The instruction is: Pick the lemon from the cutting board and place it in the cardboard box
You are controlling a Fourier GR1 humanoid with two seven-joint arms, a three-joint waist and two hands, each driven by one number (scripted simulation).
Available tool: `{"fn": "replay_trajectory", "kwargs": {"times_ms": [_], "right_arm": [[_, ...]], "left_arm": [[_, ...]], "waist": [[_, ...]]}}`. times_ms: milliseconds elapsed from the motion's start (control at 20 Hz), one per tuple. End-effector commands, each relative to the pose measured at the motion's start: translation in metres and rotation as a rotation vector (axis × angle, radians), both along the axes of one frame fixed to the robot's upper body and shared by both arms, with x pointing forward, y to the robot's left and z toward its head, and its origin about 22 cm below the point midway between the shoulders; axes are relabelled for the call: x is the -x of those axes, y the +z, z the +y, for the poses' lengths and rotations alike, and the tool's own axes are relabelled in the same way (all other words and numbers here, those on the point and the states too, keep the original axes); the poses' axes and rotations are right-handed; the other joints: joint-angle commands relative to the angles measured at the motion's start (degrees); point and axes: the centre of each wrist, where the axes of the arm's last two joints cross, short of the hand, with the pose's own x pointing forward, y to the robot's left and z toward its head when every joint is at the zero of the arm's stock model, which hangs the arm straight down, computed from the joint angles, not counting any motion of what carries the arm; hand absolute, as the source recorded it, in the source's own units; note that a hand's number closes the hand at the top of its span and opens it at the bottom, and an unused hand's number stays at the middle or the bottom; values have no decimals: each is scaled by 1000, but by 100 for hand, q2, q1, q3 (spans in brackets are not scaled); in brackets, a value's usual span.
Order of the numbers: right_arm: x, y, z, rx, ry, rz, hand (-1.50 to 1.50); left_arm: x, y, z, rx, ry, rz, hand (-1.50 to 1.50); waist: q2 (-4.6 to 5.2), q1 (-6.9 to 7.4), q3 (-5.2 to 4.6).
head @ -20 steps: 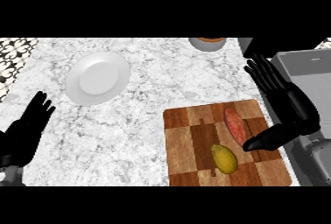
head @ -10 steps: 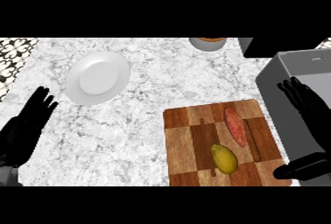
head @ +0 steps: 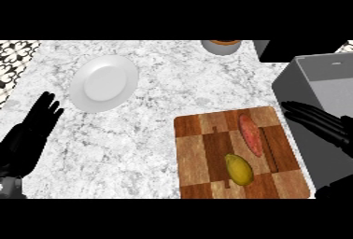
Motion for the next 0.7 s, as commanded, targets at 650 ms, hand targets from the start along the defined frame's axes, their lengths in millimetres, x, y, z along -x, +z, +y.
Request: {"fn": "replay_trajectory", "kwargs": {"times_ms": [650], "right_arm": [[9, 1, 81, 454, -108, 242, -150]], "left_arm": [[-7, 8, -5, -9, -29, -17, 0]], "waist": [[45, 101, 17]]}}
